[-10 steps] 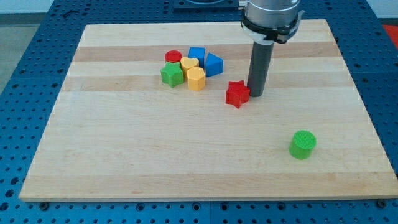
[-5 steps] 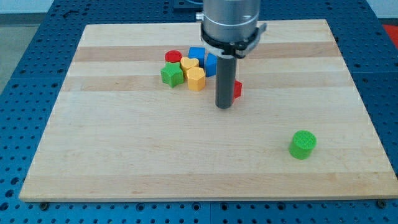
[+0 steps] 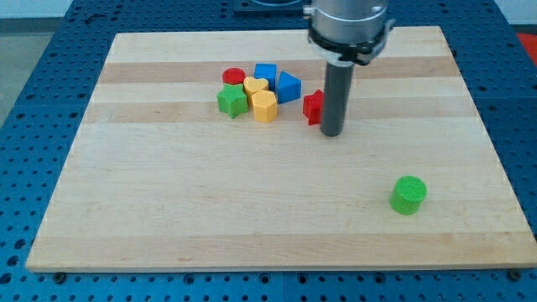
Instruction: Push the red star to the blue triangle
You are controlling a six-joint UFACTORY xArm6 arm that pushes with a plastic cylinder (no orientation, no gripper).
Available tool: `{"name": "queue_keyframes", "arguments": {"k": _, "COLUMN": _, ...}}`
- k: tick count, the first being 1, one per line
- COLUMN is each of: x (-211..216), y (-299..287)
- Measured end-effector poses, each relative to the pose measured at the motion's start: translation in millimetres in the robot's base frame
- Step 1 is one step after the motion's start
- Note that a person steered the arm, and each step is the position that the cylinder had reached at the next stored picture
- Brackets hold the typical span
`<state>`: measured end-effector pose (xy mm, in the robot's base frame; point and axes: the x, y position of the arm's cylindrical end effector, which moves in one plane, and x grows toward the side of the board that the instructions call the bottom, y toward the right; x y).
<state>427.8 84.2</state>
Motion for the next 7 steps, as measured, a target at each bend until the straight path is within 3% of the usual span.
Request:
{"name": "queue_keyframes", "arguments": {"k": 2, "x": -4.9, "y": 10.7}}
{"name": "queue_keyframes", "arguments": {"k": 4, "x": -25.1, "y": -40.2}}
{"name": "queue_keyframes", "arguments": {"k": 7, "x": -30.7, "y": 14.7}}
